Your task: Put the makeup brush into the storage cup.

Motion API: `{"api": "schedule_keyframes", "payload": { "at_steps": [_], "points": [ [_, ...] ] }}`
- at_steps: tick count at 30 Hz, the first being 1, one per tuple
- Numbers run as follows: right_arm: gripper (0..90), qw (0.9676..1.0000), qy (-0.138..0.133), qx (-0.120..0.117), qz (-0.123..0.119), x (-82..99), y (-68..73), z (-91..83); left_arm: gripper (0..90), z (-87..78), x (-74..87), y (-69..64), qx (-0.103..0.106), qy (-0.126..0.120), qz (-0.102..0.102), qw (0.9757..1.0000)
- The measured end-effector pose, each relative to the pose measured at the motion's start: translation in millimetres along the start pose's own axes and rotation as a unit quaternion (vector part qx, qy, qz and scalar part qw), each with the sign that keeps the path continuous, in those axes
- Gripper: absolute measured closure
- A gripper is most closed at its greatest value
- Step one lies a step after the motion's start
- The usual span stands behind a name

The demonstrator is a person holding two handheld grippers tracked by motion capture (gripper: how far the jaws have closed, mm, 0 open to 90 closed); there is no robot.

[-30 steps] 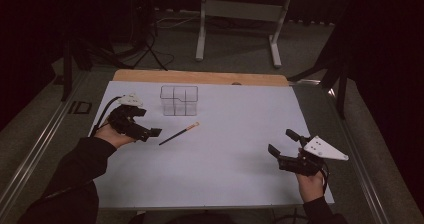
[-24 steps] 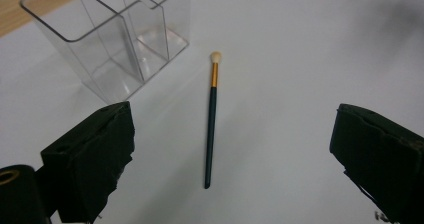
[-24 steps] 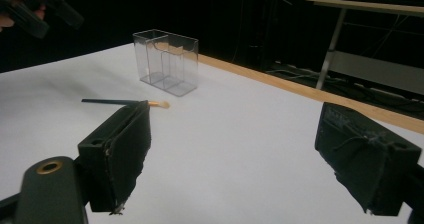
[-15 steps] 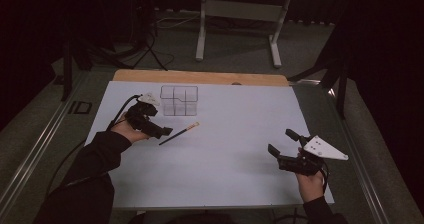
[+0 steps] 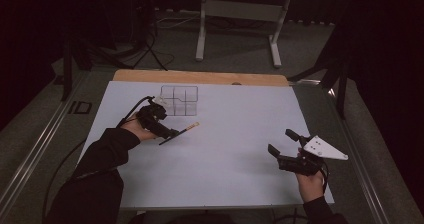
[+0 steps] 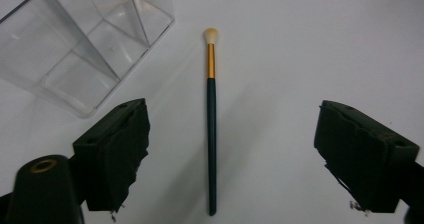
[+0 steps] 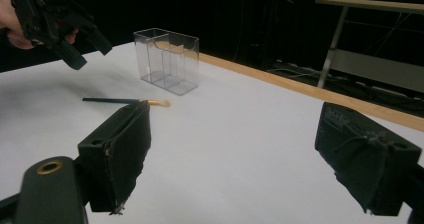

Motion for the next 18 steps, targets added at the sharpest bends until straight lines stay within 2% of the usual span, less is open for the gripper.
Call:
{"api": "schedule_keyframes", "payload": {
  "at_steps": [1,5,12,15,16,18],
  "points": [
    [14.4,1.0,0.0,0.0,0.001,0.1,-0.1,-0.1,17.4,4.2,0.1,-0.3,0.001,0.009,0.009,0.9999],
    [14.4,1.0,0.001,-0.001,0.001,0.7,0.0,0.1,22.0,11.6,0.7,-0.5,0.004,0.033,0.022,0.9992],
    [14.4,1.0,0.001,-0.003,0.001,0.4,0.3,-0.2,30.9,18.6,2.5,-2.4,0.02,0.06,0.032,0.9975],
    [14.4,1.0,0.002,-0.003,0.001,0.9,0.5,0.4,33.2,22.8,4.4,-2.5,0.018,0.072,0.033,0.9967],
    [14.4,1.0,0.002,-0.003,0.0,0.9,0.6,0.4,33.3,26.4,7.2,-3.0,0.022,0.088,0.034,0.9953],
    [14.4,1.0,0.002,-0.003,-0.001,0.8,0.6,0.4,36.7,29.1,9.0,-3.5,0.023,0.099,0.032,0.9944]
  ]
}}
Point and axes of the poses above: each handheld gripper's, and its own axes: z roughly forward along the jaws, x roughly out of its underside, y roughly to its left, the point moved 8 cm from there along z, roughly forward along the jaws, and after that the axes turned 7 degrees about z, right-handed, at the moved point
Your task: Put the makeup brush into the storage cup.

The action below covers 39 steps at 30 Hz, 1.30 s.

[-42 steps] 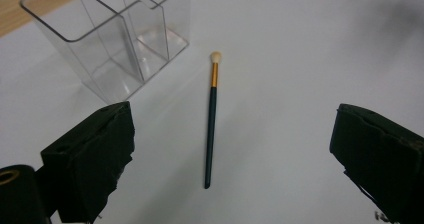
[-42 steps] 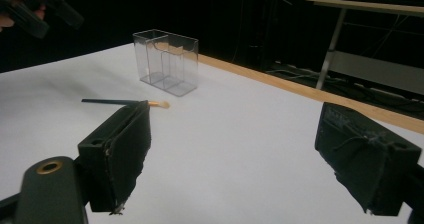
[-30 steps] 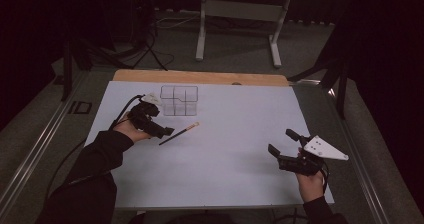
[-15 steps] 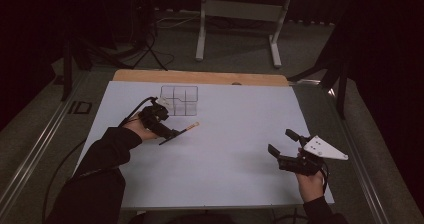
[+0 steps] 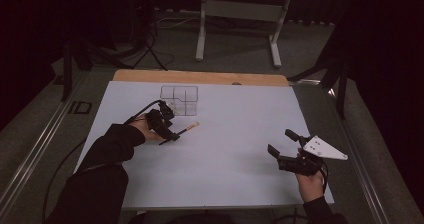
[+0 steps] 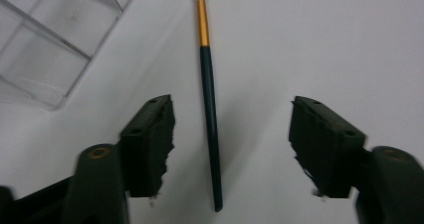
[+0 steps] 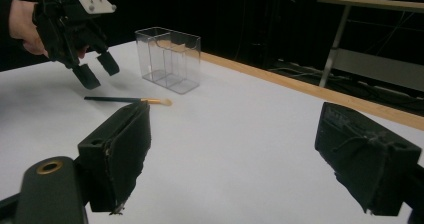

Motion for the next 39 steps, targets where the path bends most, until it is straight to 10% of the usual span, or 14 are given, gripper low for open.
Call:
{"api": "schedule_keyframes", "payload": {
  "at_steps": [12,39],
  "points": [
    [14.4,1.0,0.001,-0.001,0.001,0.3,0.4,0.1,59.6,11.4,8.1,2.0,-0.004,0.056,-0.001,0.9984],
    [14.4,1.0,0.004,-0.002,0.002,1.3,0.0,0.2,69.5,34.7,-11.3,9.7,-0.008,0.094,0.002,0.9955]
  ]
}}
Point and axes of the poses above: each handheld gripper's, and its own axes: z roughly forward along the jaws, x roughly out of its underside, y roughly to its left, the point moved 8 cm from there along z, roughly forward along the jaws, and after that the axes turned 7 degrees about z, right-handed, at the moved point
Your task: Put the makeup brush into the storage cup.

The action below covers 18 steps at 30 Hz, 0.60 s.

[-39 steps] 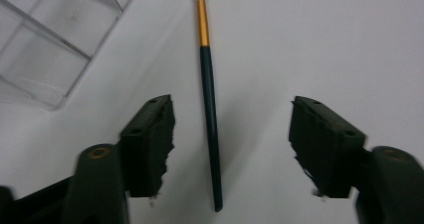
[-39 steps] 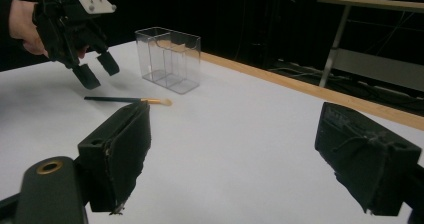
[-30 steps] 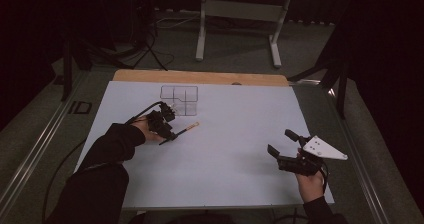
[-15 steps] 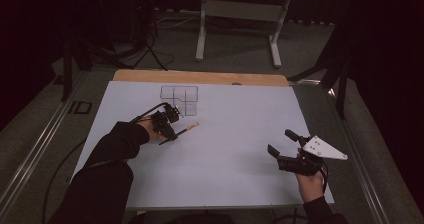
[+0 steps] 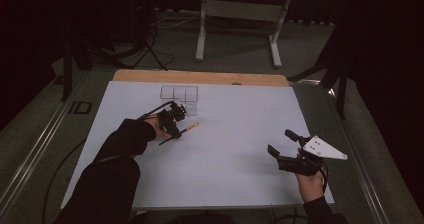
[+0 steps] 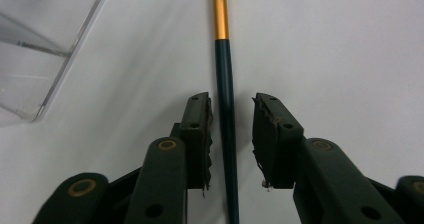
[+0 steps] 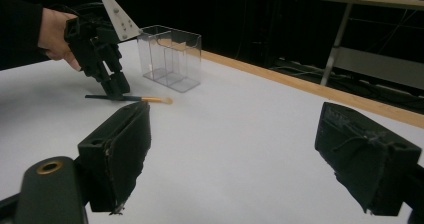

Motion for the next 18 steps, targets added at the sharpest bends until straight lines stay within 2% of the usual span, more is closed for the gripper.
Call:
{"api": "schedule_keyframes", "payload": {
  "at_steps": [7,11,12,15,18],
  "points": [
    [14.4,1.0,0.0,0.0,0.0,0.0,0.0,-0.3,73.4,4.4,-0.6,-0.2,-0.004,0.017,0.006,0.9998],
    [14.4,1.0,0.001,0.0,0.0,0.2,0.1,-0.1,81.0,5.0,-2.6,-3.2,-0.002,0.027,0.013,0.9995],
    [14.4,1.0,0.001,0.0,0.0,0.3,0.3,0.0,81.0,5.4,-4.2,-4.8,-0.008,0.04,0.023,0.9989],
    [14.4,1.0,0.001,-0.001,0.001,0.4,0.5,0.5,82.8,5.6,-6.2,-5.5,-0.012,0.058,0.024,0.998],
    [14.4,1.0,0.001,0.0,0.002,0.3,0.1,-0.1,83.3,5.4,-6.4,-5.6,-0.01,0.059,0.02,0.998]
  ]
}}
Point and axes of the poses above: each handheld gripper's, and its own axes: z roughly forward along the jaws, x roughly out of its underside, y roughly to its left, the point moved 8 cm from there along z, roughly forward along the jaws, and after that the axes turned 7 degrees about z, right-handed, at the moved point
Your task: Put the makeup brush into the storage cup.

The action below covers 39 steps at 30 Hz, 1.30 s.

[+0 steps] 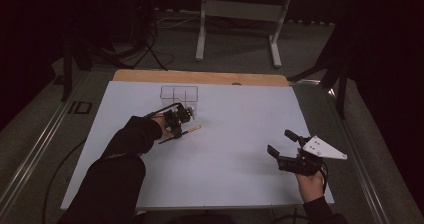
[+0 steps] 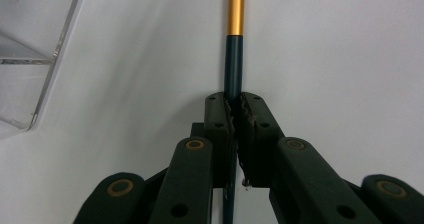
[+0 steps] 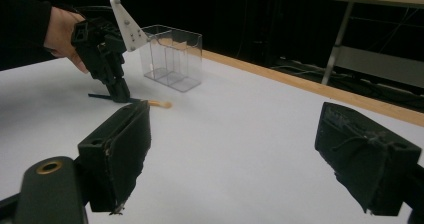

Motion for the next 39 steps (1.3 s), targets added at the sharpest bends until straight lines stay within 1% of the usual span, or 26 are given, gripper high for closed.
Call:
{"api": "schedule_keyframes", "payload": {
  "at_steps": [3,4,5,6,9,10,14,15,16,18,19,20,21,22,23,25,26,27,28,29,33,34,36,37,38,39],
  "points": [
    [14.4,1.0,-0.002,0.001,0.0,-0.4,-1.0,-0.7,83.4,-1.1,1.5,0.2,0.01,-0.014,-0.025,0.9995],
    [14.4,1.0,-0.002,0.002,0.001,-0.4,-1.2,-0.9,83.5,-3.5,1.7,-0.4,0.01,-0.031,-0.025,0.9992],
    [14.4,1.0,-0.003,0.002,0.002,-0.5,-1.3,-1.1,83.5,-5.6,2.7,-2.0,0.02,-0.037,-0.026,0.9988],
    [14.4,1.0,-0.002,0.002,0.003,-0.3,-1.4,-1.0,83.5,-8.2,3.5,-1.5,0.011,-0.045,-0.024,0.9986],
    [14.4,1.0,-0.001,0.002,0.001,0.1,-1.2,-0.2,83.6,-17.9,6.9,0.0,0.011,-0.064,-0.034,0.9973],
    [14.4,1.0,-0.001,0.002,0.002,0.1,-1.0,-0.2,83.6,-21.4,7.7,-0.6,0.019,-0.072,-0.037,0.9966],
    [14.4,1.0,-0.002,0.003,0.001,-0.4,-1.1,-0.6,83.6,-33.2,9.6,-0.8,0.011,-0.102,-0.047,0.9936],
    [14.4,1.0,-0.002,0.004,0.002,-0.2,-1.4,-0.6,83.6,-35.3,10.5,-2.1,0.02,-0.108,-0.05,0.9927],
    [14.4,1.0,-0.002,0.004,0.002,-0.1,-1.6,-0.4,83.6,-38.0,11.7,-1.9,0.011,-0.114,-0.053,0.992],
    [14.4,1.0,-0.002,0.004,0.003,0.1,-1.8,-0.2,83.6,-41.1,13.0,-4.3,0.021,-0.126,-0.056,0.9902],
    [14.4,1.0,-0.001,0.004,0.003,0.2,-1.7,0.0,83.6,-42.8,13.8,-4.1,0.013,-0.131,-0.061,0.9894],
    [14.4,1.0,-0.001,0.004,0.003,0.2,-1.6,0.1,83.6,-44.6,14.8,-5.7,0.022,-0.136,-0.063,0.9884],
    [14.4,1.0,-0.002,0.004,0.003,0.1,-1.5,0.1,83.6,-46.3,15.9,-6.2,0.018,-0.141,-0.061,0.988],
    [14.4,1.0,-0.001,0.004,0.003,0.1,-1.5,0.2,83.6,-48.7,17.4,-6.2,0.015,-0.145,-0.067,0.987],
    [14.4,1.0,-0.001,0.005,0.003,0.2,-1.4,0.2,83.6,-50.6,17.7,-7.8,0.022,-0.154,-0.067,0.9856],
    [14.4,1.0,-0.001,0.004,0.003,0.3,-1.4,0.3,83.6,-55.2,20.1,-7.9,0.018,-0.166,-0.072,0.9834],
    [14.4,1.0,-0.001,0.005,0.003,0.4,-1.4,0.3,83.6,-57.5,21.1,-8.4,0.018,-0.175,-0.074,0.9817],
    [14.4,1.0,0.0,0.005,0.003,0.5,-1.5,0.4,83.6,-60.9,22.4,-7.9,0.018,-0.189,-0.082,0.9785],
    [14.4,1.0,0.0,0.005,0.004,0.6,-1.6,0.5,83.6,-62.8,23.5,-7.9,0.021,-0.194,-0.083,0.9773],
    [14.4,1.0,0.0,0.005,0.003,0.6,-1.6,0.5,83.6,-66.7,24.9,-7.1,0.015,-0.208,-0.085,0.9742],
    [14.4,1.0,0.0,0.006,0.003,0.7,-1.5,0.3,83.6,-76.9,28.3,-6.1,0.014,-0.243,-0.1,0.9647],
    [14.4,1.0,0.0,0.006,0.003,0.7,-1.6,0.3,83.6,-79.7,29.6,-5.1,0.008,-0.252,-0.103,0.962],
    [14.4,1.0,0.0,0.006,0.005,0.8,-1.8,0.2,83.6,-83.4,30.8,-4.0,0.007,-0.269,-0.113,0.9566],
    [14.4,1.0,0.0,0.006,0.005,0.8,-1.9,0.2,83.6,-85.9,31.5,-2.8,-0.001,-0.281,-0.118,0.9525],
    [14.4,1.0,0.0,0.007,0.005,0.7,-1.9,0.1,83.6,-88.6,32.4,-2.3,0.004,-0.294,-0.122,0.9479],
    [14.4,1.0,-0.001,0.006,0.006,0.5,-1.9,0.0,83.6,-89.7,32.9,-2.0,0.004,-0.3,-0.126,0.9456]
  ]
}}
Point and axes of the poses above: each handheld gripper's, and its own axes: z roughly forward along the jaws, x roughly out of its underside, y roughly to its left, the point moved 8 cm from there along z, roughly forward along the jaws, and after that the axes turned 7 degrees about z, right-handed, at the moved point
